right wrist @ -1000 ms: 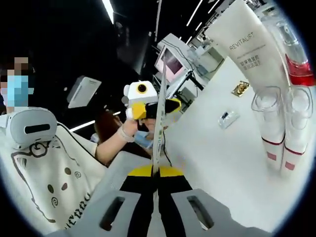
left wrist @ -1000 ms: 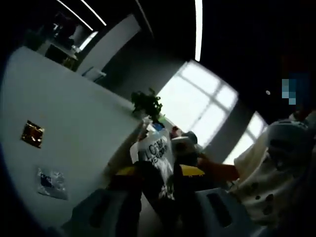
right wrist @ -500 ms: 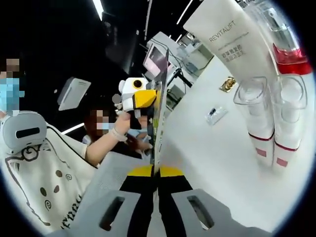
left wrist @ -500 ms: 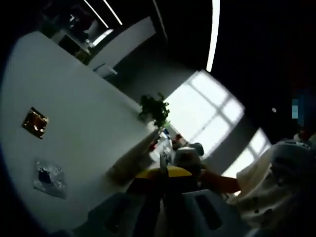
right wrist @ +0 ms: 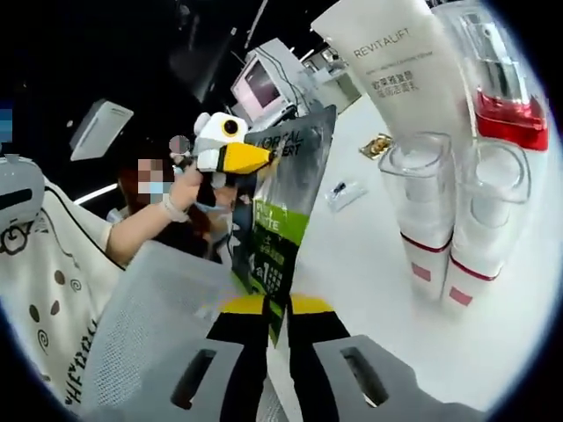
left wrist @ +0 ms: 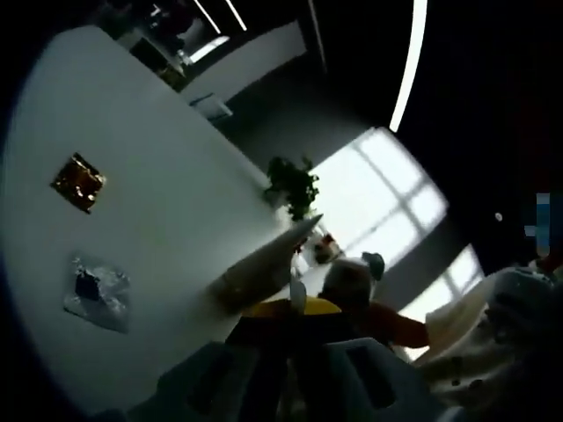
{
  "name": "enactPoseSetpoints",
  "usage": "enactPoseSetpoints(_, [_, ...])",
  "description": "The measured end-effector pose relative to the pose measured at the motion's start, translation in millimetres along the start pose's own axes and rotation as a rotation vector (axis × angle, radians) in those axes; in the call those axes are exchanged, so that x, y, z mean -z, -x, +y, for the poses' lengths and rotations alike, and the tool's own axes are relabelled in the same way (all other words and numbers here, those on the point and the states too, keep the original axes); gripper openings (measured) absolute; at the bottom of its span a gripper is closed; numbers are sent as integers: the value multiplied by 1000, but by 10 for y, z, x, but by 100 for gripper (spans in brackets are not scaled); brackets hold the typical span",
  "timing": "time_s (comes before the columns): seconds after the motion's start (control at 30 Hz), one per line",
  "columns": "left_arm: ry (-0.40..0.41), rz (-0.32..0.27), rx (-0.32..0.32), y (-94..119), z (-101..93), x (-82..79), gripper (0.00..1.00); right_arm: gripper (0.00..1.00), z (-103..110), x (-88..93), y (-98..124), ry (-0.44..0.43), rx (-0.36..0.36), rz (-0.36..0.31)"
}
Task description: Arrange the skincare products in the storage area until every visible bottle or jar stands upright without overlapping.
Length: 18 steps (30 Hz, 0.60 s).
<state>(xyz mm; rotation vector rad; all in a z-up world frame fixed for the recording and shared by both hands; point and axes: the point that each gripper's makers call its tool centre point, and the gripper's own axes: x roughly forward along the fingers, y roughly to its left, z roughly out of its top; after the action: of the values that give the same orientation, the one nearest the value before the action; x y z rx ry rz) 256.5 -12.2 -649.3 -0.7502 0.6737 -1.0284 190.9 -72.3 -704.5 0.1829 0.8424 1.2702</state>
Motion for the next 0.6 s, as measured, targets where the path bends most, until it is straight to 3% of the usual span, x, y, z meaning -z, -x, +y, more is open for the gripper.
enactPoseSetpoints(0.1, [-1,25,-41,4,149,23,0,7,-101,56,57,21,45,31])
enactPoseSetpoints(0.33, [17,45,-90,-81,372,53,0,7,-81,100,79,38,60,52])
enactPoseSetpoints(0.5, [17,75,-110,-183,462,92,0,7,-90,117,31,143,108,96])
enactPoseSetpoints(0.6, [9,88,-131,-206,557,104,0,8,-171,85,4,190,173,94])
